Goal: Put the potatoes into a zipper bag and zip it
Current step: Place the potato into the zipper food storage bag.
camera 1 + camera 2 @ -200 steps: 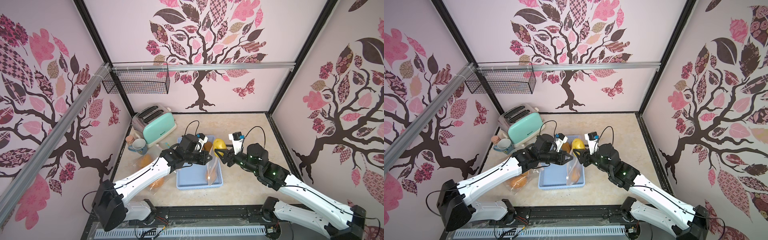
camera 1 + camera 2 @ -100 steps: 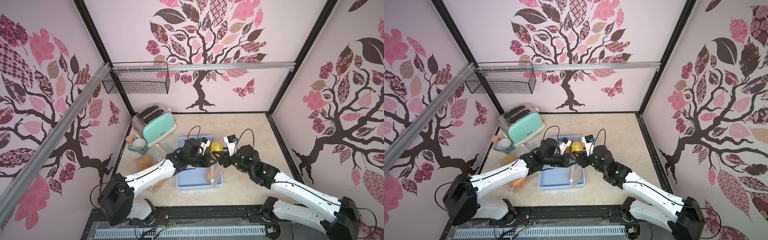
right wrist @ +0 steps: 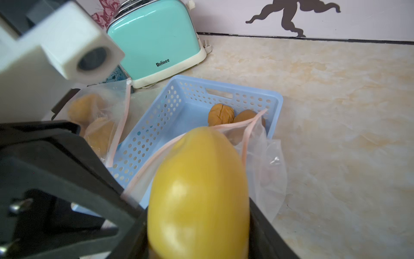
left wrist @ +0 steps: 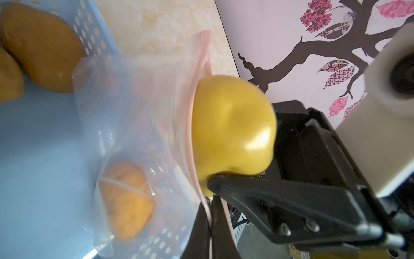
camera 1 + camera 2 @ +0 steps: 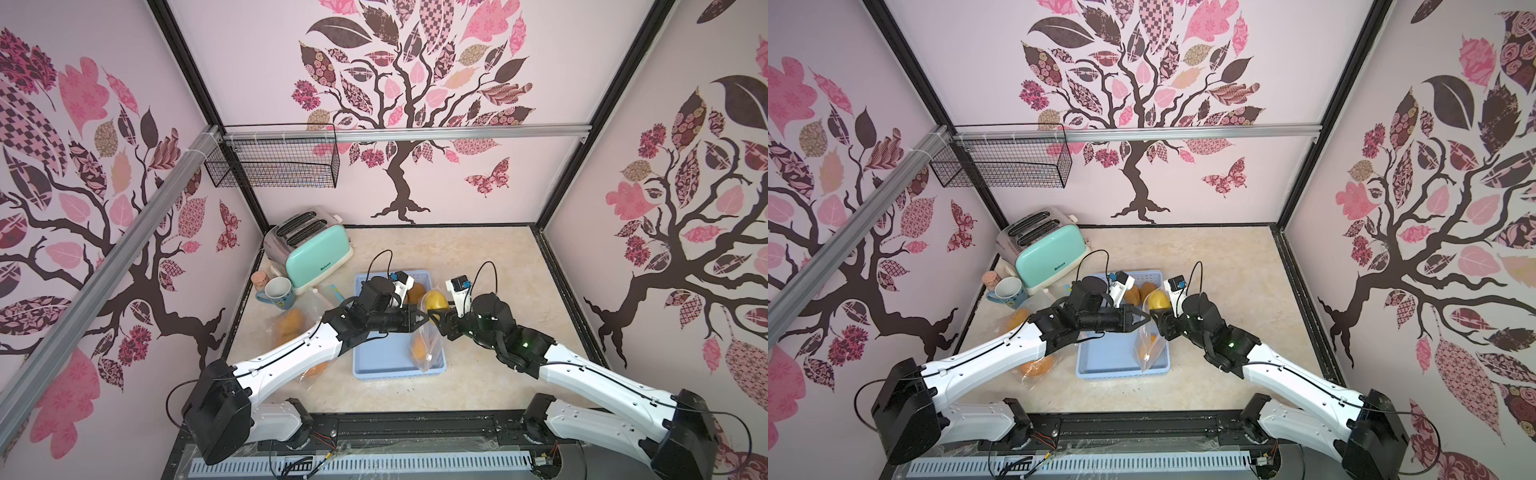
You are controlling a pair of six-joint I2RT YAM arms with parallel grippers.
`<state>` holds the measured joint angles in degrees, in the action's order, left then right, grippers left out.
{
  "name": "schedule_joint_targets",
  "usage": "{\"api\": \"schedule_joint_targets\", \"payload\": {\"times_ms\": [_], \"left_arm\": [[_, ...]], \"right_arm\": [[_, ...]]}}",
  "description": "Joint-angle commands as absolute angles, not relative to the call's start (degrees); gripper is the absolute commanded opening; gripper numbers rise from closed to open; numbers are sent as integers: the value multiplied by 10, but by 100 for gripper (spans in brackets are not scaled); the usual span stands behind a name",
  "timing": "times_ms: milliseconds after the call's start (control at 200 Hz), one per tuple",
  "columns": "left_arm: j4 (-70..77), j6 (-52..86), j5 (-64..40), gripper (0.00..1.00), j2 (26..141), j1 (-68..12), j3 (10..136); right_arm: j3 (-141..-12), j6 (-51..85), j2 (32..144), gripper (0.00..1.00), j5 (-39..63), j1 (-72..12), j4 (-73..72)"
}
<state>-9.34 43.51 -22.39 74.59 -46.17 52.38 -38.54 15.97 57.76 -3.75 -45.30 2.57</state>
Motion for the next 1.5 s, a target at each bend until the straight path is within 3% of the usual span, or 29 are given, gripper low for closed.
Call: {"api": "schedule_joint_targets", "payload": {"times_ms": [0,315,655,795,1246,1496], "left_arm": [[-103,426,-203,0,735,-463,534],[-122,394,-204,0,735,-465,550],[-143,373,-183,0,732,-468,563],[-145,373,-184,0,732,-468,563],[-149,374,-186,0,722,-470,561],[-106,412,-242,0,726,-476,563]], "right_arm": [[-393,148,583,48,-49,-456,53],[-455,158,632,63,-18,-456,151],[-486,179,647,65,-13,-456,190],[-487,192,641,70,8,-456,172],[-490,207,631,69,52,-456,158],[-511,218,679,60,-10,-455,184]]}}
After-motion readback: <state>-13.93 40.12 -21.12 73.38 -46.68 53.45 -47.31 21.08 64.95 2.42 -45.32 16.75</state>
